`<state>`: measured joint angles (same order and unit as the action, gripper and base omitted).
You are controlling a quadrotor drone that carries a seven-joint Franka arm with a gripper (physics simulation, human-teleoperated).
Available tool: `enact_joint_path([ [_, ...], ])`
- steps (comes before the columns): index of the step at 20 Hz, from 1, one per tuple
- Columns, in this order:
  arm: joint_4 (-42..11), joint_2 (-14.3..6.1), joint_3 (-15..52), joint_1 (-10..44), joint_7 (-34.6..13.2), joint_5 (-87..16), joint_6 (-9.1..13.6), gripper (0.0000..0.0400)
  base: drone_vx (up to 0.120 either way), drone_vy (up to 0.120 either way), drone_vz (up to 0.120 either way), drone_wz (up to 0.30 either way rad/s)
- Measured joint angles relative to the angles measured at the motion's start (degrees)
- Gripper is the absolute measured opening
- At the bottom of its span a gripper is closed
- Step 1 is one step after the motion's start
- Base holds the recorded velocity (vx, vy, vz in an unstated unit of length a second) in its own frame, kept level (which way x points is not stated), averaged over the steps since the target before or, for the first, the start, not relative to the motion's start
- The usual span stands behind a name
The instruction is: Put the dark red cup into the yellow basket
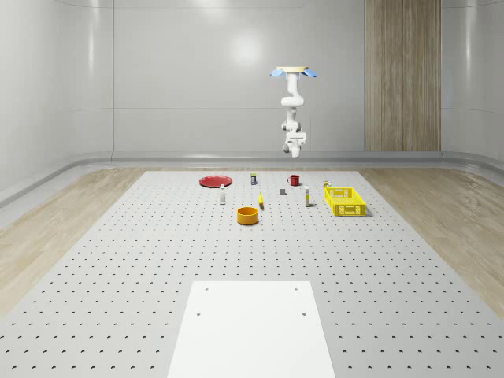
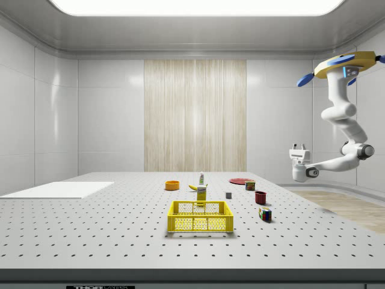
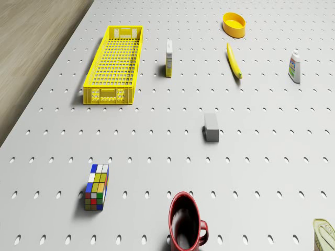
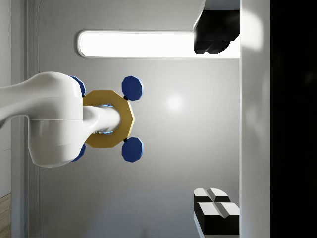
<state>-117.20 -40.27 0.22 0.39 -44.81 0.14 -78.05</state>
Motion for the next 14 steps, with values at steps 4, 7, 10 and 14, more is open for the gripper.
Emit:
enact_joint_path([
  [4, 0.2, 0.0, 0.0, 0.0, 0.0, 0.0, 0.0, 0.04, 0.12, 0.0, 0.0, 0.0],
  [7, 0.2, -0.1, 0.0, 0.1, 0.0, 0.0, -0.1, 0.04, 0.12, -0.027, 0.0, 0.0],
  [10, 0.1, -0.1, 0.1, 0.1, 0.0, 0.0, -0.2, 0.04, 0.093, -0.093, 0.0, 0.0],
  [14, 0.0, -0.2, 0.1, 0.1, 0.0, 0.0, -0.4, 0.04, 0.1, 0.0, 0.0, 0.0],
])
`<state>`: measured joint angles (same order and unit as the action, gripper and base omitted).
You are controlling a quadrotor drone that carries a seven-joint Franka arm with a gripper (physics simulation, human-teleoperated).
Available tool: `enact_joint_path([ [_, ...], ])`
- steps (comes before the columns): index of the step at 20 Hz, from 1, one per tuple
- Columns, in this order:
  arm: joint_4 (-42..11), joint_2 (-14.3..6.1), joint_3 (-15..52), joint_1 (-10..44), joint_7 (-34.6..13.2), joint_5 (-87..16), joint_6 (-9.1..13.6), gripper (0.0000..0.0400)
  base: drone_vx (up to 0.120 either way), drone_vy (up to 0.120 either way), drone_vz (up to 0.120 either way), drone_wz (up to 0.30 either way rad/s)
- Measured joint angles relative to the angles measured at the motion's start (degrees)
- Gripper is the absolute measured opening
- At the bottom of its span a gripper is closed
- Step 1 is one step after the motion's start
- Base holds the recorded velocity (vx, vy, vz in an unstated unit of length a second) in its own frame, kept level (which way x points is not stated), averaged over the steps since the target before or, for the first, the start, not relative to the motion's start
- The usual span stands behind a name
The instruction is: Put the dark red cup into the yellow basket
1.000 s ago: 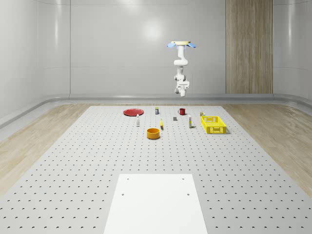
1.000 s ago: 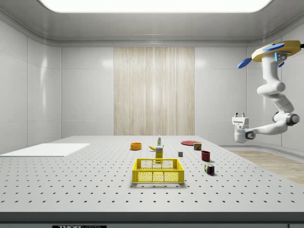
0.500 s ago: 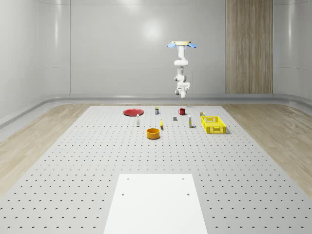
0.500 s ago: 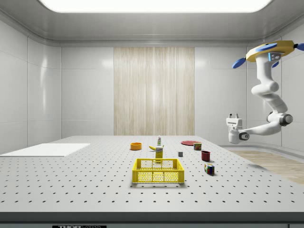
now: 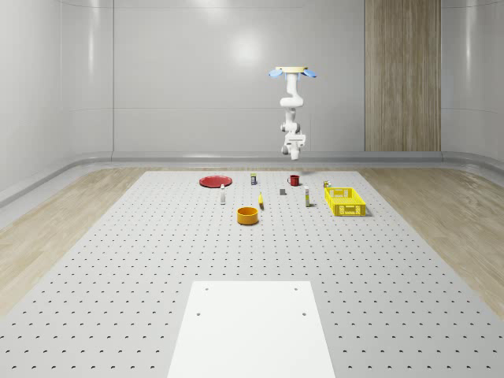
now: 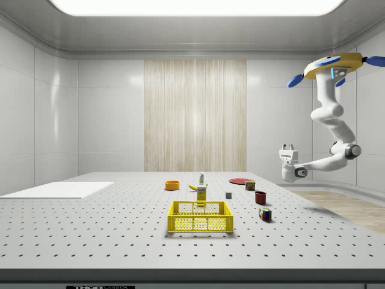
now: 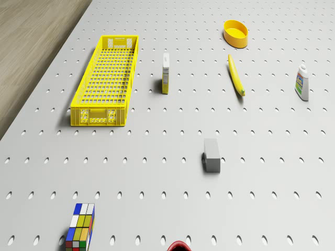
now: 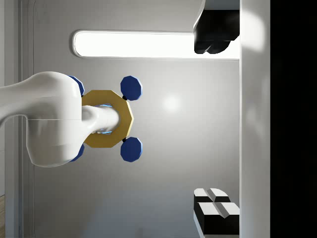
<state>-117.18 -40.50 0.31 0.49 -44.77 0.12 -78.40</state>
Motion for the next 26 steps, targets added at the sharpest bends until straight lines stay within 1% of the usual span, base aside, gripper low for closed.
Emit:
enact_joint_path([
  [17, -0.5, -0.5, 0.8, 0.3, -0.1, -1.0, -0.7, 0.04, 0.12, 0.0, 0.0, 0.0],
  [26, -0.9, -0.8, 3.7, 1.2, -0.6, -5.1, -1.2, 0.04, 0.12, 0.0, 0.0, 0.0],
])
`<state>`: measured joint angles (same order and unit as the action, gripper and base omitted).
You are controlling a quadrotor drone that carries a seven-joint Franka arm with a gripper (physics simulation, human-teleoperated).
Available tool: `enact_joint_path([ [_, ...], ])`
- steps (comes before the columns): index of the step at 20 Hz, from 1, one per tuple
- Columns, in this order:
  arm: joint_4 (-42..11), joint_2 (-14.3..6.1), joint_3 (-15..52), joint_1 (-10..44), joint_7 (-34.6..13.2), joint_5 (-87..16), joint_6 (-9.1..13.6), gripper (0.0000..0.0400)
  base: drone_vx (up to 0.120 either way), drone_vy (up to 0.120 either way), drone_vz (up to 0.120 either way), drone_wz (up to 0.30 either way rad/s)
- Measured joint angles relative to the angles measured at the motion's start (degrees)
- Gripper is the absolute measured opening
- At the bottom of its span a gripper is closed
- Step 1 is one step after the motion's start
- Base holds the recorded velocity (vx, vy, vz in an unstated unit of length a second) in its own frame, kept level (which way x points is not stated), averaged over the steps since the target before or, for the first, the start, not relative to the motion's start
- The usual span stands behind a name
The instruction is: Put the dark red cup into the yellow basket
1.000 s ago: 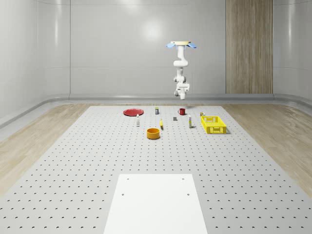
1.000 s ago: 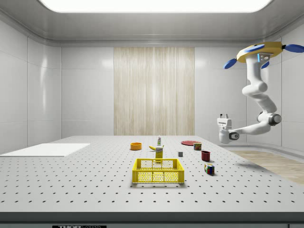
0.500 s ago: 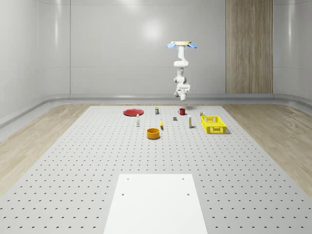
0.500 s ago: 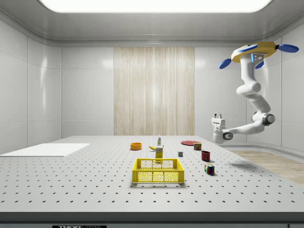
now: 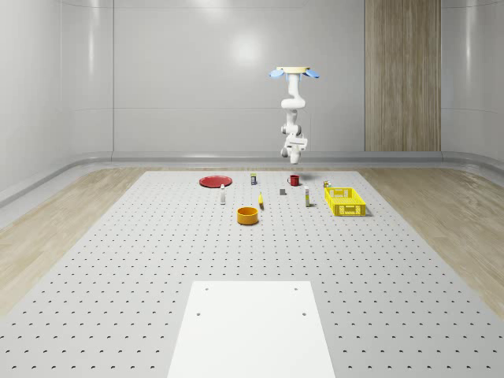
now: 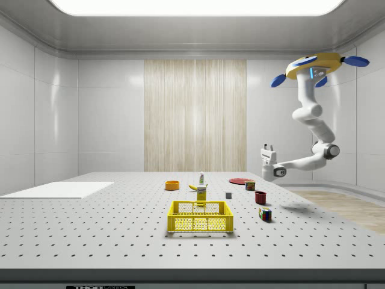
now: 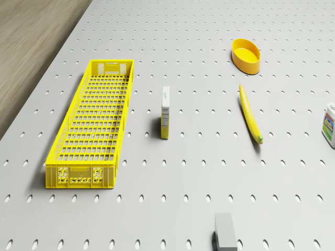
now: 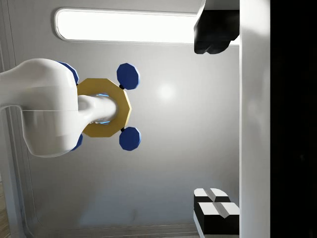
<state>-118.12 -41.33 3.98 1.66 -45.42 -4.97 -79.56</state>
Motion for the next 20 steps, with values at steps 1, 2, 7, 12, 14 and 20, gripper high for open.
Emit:
enact_joint_path([
  [1, -0.1, 0.0, 0.7, 0.2, -0.1, -1.0, -0.1, 0.04, 0.12, 0.0, 0.0, 0.0],
  [2, -0.2, -0.1, 1.5, 0.5, -0.3, -2.1, -0.1, 0.04, 0.12, 0.0, 0.0, 0.0],
  [7, -1.9, -0.6, 8.1, 2.5, -1.6, -11.5, -0.6, 0.04, 0.008, 0.0, -0.04, 0.0],
  [12, -8.5, -2.2, 21.4, 7.1, -4.9, -31.1, -1.5, 0.04, 0.0, 0.0, -0.12, 0.0],
  [14, -14.1, -3.4, 28.5, 10.0, -7.4, -42.5, -2.1, 0.04, 0.0, 0.0, -0.12, 0.0],
  [20, -35.4, -8.3, 48.7, 24.2, -20.8, -80.3, 0.1, 0.04, 0.0, 0.0, -0.12, 0.0],
])
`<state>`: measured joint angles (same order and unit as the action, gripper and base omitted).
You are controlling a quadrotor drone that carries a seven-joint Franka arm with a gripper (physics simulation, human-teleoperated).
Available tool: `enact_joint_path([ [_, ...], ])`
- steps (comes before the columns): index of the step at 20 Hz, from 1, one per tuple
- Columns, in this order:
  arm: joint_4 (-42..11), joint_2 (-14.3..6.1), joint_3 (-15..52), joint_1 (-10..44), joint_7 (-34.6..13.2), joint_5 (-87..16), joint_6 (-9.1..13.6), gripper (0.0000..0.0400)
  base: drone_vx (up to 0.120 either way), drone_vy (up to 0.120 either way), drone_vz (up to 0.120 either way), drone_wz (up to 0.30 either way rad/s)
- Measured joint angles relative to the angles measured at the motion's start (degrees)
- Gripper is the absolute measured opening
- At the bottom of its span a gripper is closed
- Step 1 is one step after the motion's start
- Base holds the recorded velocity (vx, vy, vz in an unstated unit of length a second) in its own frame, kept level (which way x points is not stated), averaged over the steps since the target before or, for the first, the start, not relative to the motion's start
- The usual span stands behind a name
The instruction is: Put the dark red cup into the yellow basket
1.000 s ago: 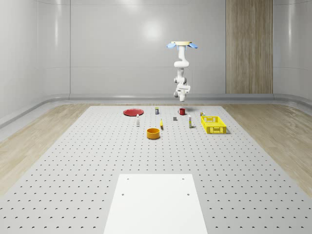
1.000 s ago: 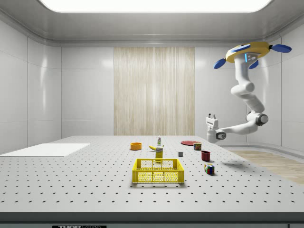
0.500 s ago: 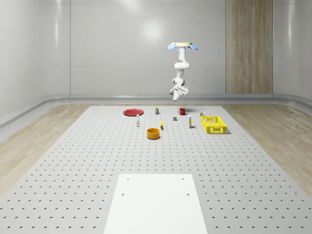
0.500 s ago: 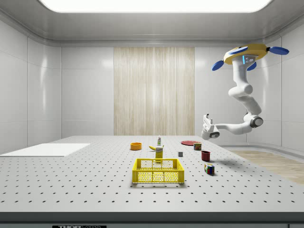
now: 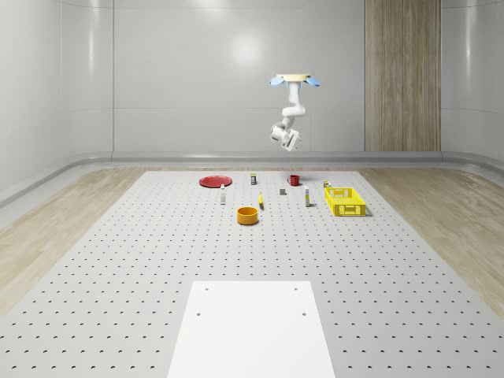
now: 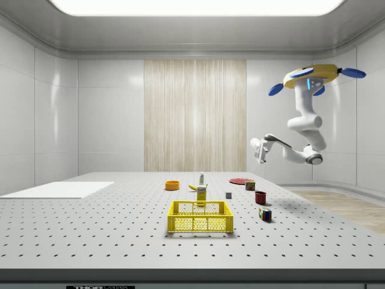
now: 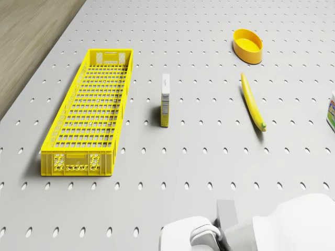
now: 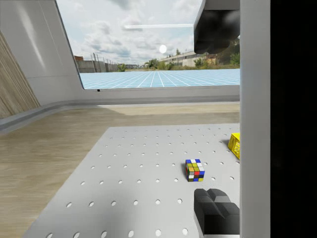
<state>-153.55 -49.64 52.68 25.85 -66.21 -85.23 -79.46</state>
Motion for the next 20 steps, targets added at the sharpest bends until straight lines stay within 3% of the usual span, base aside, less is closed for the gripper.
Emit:
enact_joint_path([
  [4, -8.0, -3.0, 8.6, 12.3, -9.4, -16.5, 5.3, 0.04, 0.0, 0.0, -0.12, 0.0],
  [10, -11.7, -6.8, 15.2, 25.0, -17.9, -26.2, 11.1, 0.04, 0.027, 0.0, -0.12, 0.0],
  [16, -12.3, -9.6, 18.0, 30.7, -21.7, -28.3, 12.7, 0.04, 0.0, 0.0, -0.12, 0.0],
  [20, -12.4, -11.1, 19.0, 32.5, -23.0, -28.3, 12.5, 0.04, 0.1, 0.0, -0.12, 0.0],
])
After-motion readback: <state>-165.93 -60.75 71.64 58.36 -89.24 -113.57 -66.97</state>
